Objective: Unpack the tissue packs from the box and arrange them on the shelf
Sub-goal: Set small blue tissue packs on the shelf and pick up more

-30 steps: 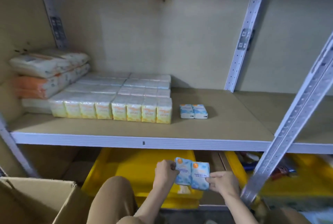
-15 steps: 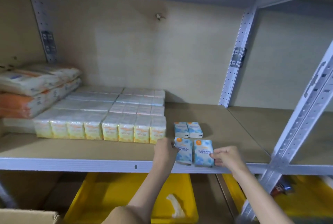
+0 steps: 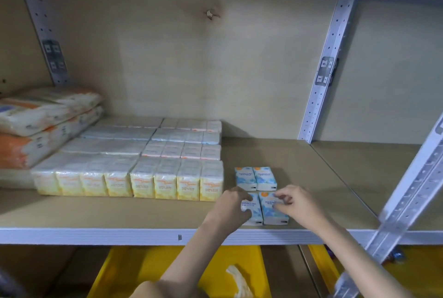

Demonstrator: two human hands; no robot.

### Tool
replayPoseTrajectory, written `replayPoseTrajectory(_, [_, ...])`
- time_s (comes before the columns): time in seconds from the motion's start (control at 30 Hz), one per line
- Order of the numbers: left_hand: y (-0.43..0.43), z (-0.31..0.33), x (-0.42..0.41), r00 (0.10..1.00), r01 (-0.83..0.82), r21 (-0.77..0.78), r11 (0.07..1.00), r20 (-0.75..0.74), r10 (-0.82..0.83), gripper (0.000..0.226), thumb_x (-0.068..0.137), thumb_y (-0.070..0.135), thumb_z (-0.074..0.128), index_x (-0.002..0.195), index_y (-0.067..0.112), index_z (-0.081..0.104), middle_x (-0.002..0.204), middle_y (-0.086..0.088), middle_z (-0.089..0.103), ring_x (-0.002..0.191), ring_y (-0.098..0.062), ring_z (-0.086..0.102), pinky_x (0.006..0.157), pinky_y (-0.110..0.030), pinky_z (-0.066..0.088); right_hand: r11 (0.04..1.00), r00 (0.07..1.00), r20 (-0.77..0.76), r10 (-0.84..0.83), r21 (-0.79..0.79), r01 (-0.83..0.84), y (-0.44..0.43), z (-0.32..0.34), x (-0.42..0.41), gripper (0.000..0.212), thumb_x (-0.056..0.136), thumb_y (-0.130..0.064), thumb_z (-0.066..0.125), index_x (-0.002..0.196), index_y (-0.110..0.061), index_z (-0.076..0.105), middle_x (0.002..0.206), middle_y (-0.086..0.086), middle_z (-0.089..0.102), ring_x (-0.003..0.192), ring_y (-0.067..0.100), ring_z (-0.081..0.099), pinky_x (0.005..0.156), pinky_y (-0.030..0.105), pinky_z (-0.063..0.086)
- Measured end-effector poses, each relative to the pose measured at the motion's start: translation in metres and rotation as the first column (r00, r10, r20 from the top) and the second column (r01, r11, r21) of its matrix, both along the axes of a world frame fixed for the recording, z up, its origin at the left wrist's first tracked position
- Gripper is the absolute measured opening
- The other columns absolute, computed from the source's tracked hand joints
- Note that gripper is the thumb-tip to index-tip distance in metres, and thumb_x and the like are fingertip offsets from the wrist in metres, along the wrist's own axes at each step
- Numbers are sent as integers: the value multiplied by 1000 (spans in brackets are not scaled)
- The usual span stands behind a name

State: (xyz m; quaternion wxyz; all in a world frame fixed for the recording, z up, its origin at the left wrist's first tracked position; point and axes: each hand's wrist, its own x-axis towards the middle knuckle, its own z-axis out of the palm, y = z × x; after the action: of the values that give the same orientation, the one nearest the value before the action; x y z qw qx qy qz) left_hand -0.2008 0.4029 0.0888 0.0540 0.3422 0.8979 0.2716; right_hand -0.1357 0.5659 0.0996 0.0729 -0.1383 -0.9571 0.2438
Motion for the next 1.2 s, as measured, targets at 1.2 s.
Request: replayPoseTrajectory(1.2, [19,-13,-23,995,78,-205,976,-46,-89,48,91,16,56,137,8,44,142,-9,46,128,-23,46,106,-32,42,937,963,197,184,262,-232,11,-14,-16,43,90,-13,53,133,-14,47,135,-1,46,122,16,45,90,26,45])
